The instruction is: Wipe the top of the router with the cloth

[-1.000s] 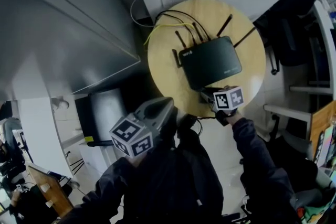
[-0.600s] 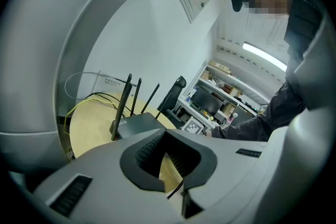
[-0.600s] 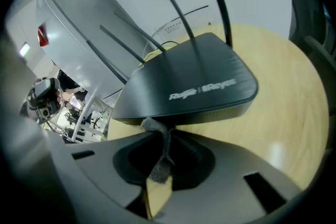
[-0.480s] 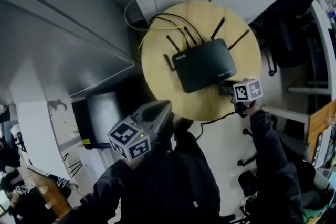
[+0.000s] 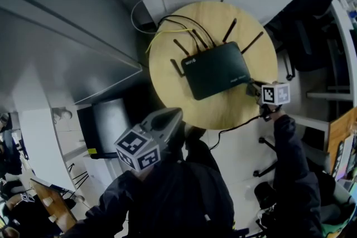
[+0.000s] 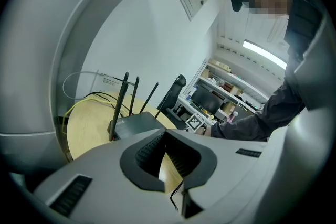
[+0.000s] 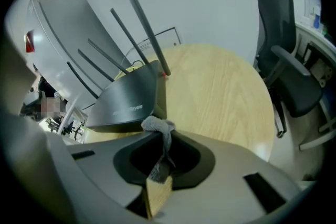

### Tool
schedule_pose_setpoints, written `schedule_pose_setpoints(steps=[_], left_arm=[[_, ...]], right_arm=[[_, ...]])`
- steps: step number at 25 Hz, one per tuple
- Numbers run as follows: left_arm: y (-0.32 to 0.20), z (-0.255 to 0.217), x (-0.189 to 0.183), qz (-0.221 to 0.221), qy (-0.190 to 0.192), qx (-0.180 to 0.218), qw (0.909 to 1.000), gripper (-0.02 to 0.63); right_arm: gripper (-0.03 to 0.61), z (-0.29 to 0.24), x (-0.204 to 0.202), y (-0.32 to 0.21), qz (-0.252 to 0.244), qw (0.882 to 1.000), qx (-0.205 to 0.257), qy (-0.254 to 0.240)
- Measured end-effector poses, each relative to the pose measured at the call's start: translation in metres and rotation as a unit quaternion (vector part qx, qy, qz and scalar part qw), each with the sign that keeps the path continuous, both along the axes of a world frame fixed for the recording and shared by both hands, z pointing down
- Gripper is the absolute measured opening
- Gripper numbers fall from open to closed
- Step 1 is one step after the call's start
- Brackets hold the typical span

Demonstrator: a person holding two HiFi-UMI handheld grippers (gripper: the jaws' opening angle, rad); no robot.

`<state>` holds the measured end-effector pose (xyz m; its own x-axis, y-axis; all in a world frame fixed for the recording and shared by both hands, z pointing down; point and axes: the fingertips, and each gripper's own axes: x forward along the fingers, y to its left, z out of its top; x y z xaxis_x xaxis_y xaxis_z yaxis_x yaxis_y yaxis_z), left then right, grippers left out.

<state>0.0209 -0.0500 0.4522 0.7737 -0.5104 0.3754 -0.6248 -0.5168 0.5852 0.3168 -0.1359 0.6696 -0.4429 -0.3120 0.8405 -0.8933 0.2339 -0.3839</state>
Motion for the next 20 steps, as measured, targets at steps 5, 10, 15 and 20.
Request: schedule_pose_setpoints(steps=[5,10,15,20], left_arm=[[0.000,-0.001,0.007,0.004,0.002,0.002,1.0000,-0.007],[0.000,-0.003,0.008,0.004,0.000,0.001,1.0000,-0.006],[0.001,-0.001,0.007,-0.007,-0.009,-0.003,0.9999,-0.007],[0.002,-0.002,0.009,-0.024,-0.012,-0.007,0.9996,-0.006]], right_arm=[[0.067,-0.008,-0.005,0.003,-0.060,0.997,0.026,0.041],[0.067,-0.019,0.011,-0.020,-0.124,0.981,0.088,0.120],[0.069,-0.024,0.006,-0.072,-0.241,0.940,0.168,0.176],[0.069,-0.011,-0.012,-0.093,-0.472,0.806,0.228,0.277]])
